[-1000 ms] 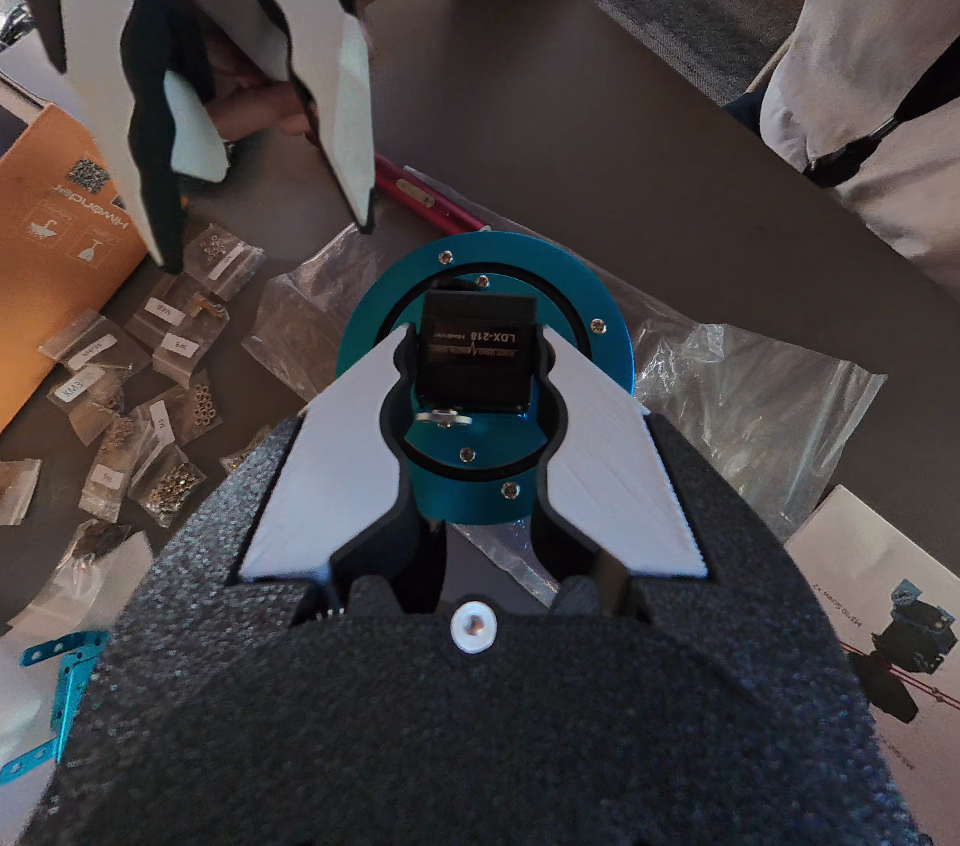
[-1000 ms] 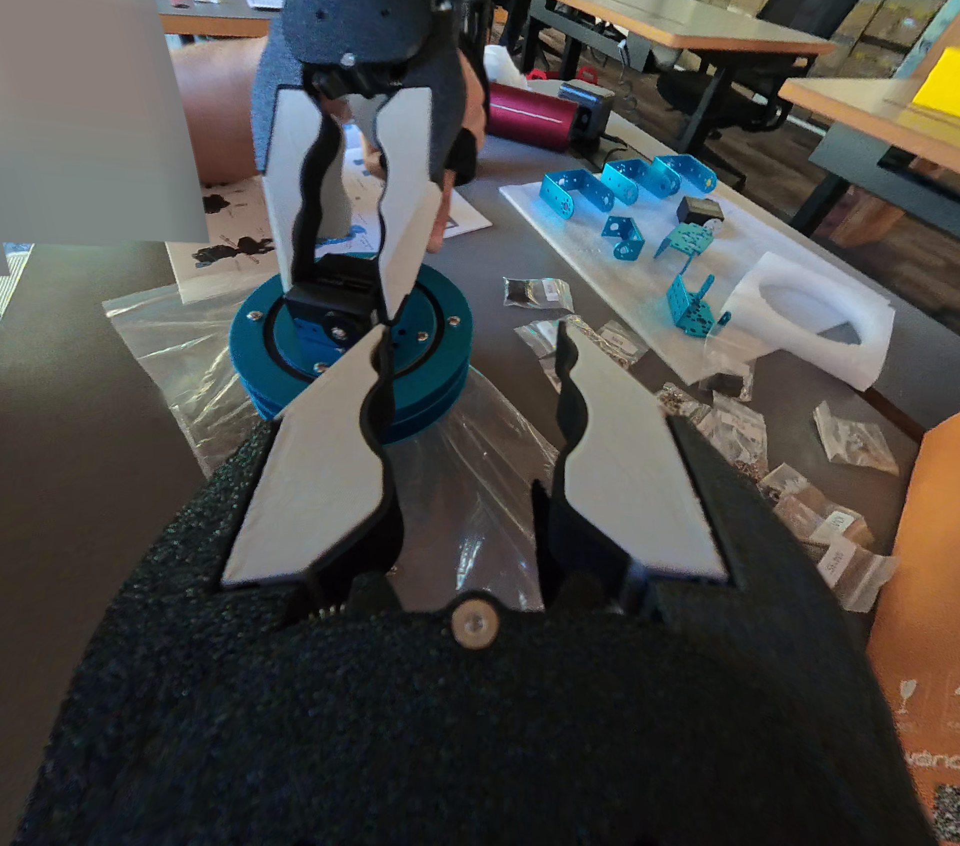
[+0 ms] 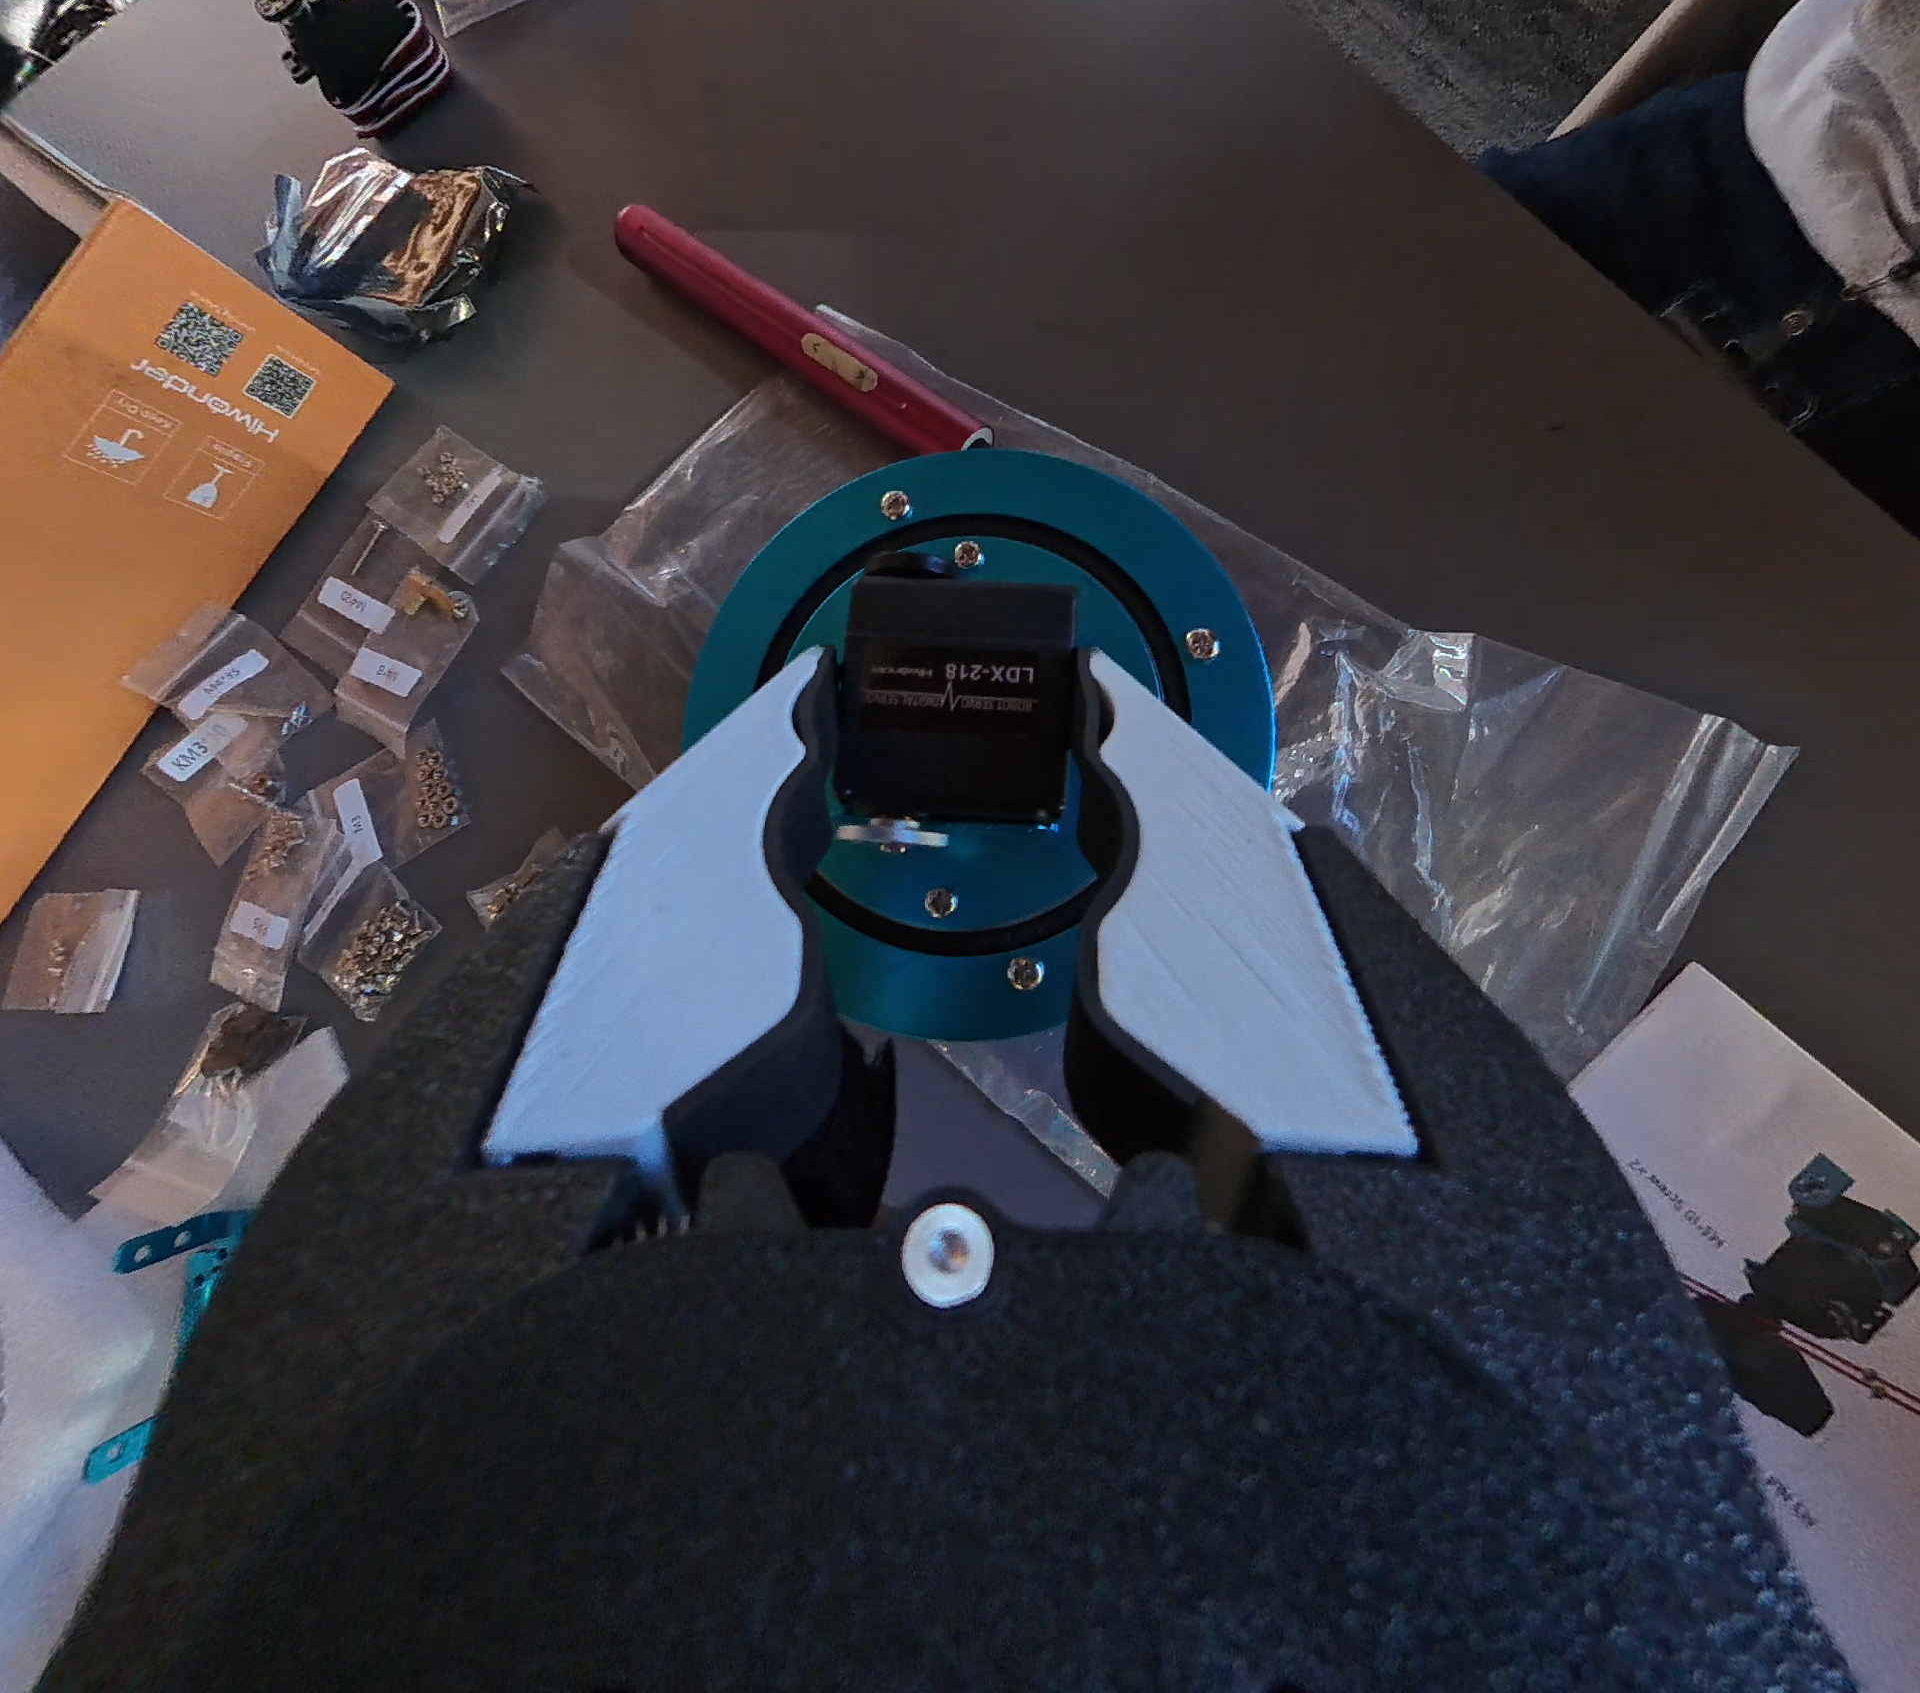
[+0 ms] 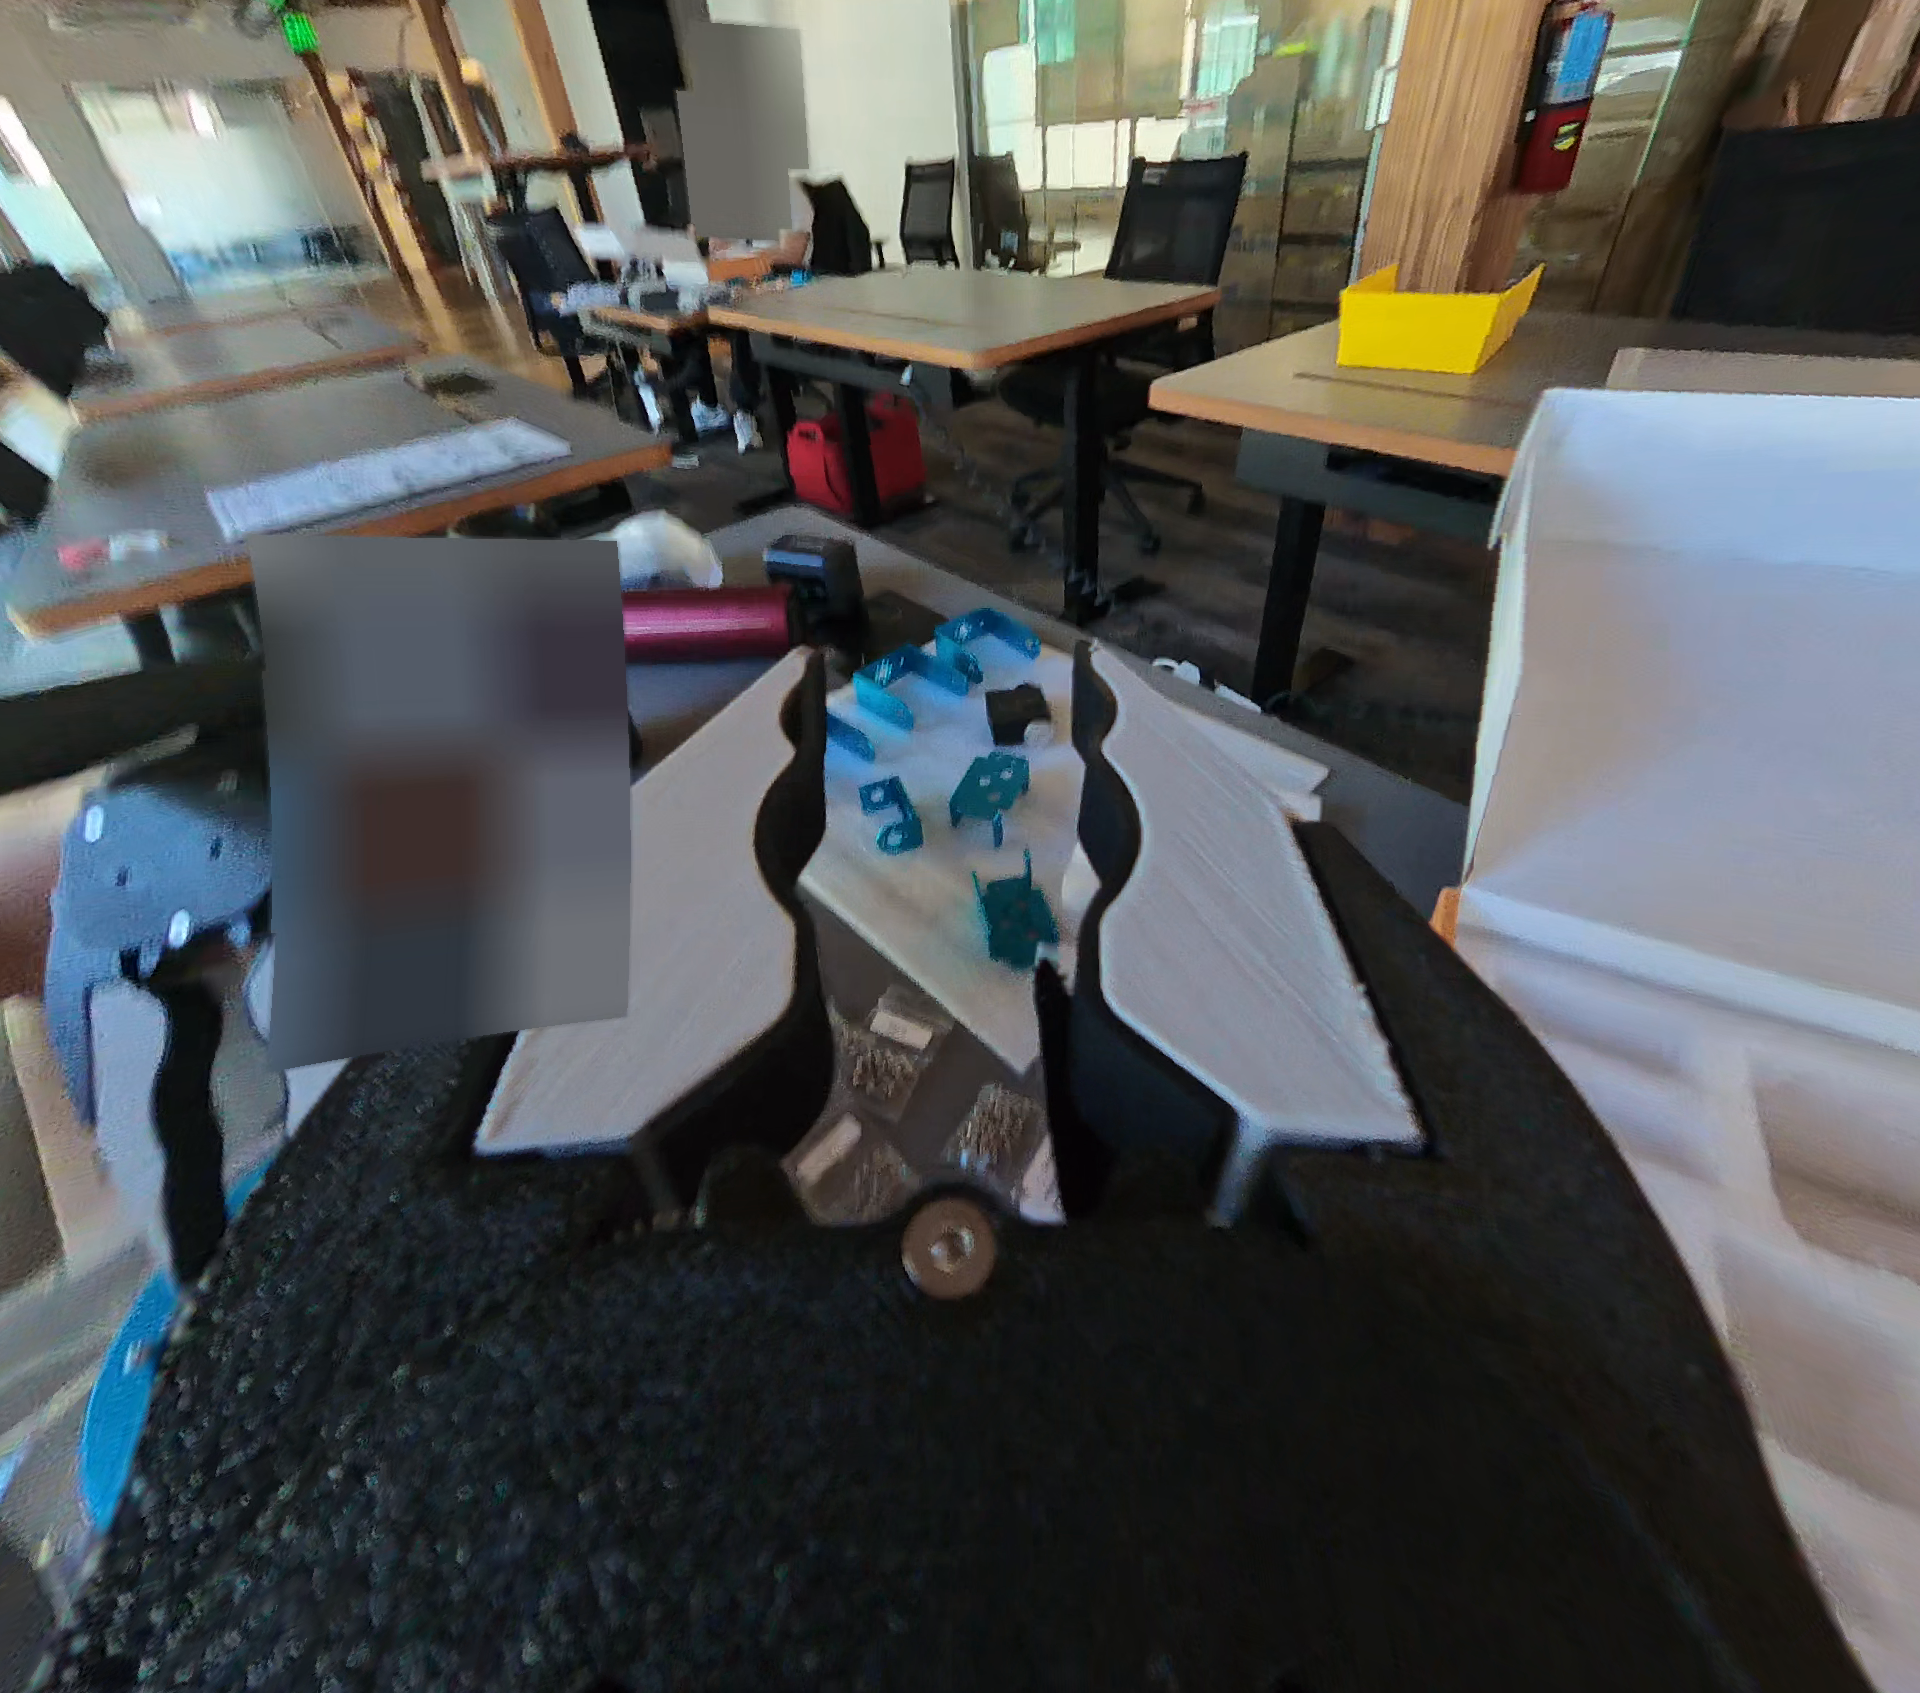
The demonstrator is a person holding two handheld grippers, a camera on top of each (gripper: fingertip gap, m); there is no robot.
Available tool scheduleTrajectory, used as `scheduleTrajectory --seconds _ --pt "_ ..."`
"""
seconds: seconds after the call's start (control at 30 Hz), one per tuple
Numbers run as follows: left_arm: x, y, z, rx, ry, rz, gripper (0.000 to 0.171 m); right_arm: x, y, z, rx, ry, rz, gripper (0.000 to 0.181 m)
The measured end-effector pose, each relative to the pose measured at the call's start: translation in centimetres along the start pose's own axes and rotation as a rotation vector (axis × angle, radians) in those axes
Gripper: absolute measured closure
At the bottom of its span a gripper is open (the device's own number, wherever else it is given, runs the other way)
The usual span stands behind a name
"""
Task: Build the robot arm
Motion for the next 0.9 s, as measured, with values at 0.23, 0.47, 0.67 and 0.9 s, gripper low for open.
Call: scheduleTrajectory --seconds 0.23,0.47,0.67,0.9 --pt "0.0 -0.2 -0.1 0.005 -0.021 -0.009 0.127 12.2 11.8 4.2 0.228 -0.246 0.127 0.14" --pt "0.0 -0.2 -0.2 -0.037 -0.003 0.021 0.126 17.6 20.0 4.5 0.364 -0.167 0.204 0.148" --pt "0.0 0.1 -0.3 -0.019 -0.019 0.021 0.126 17.8 19.5 1.6 0.412 -0.214 0.119 0.153" --pt "0.0 0.4 -0.1 -0.002 -0.043 0.01 0.125 17.6 19.1 0.7 0.44 -0.18 0.079 0.172"
Point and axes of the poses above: each gripper's, where its closed fingertips meet, z back along the fingers, y out of its underside, x = y × z across the jaws, the point moved 2 cm from there along z, back along the fingers, and after that the axes turned 12 degrees about x, right-handed, at the moved point
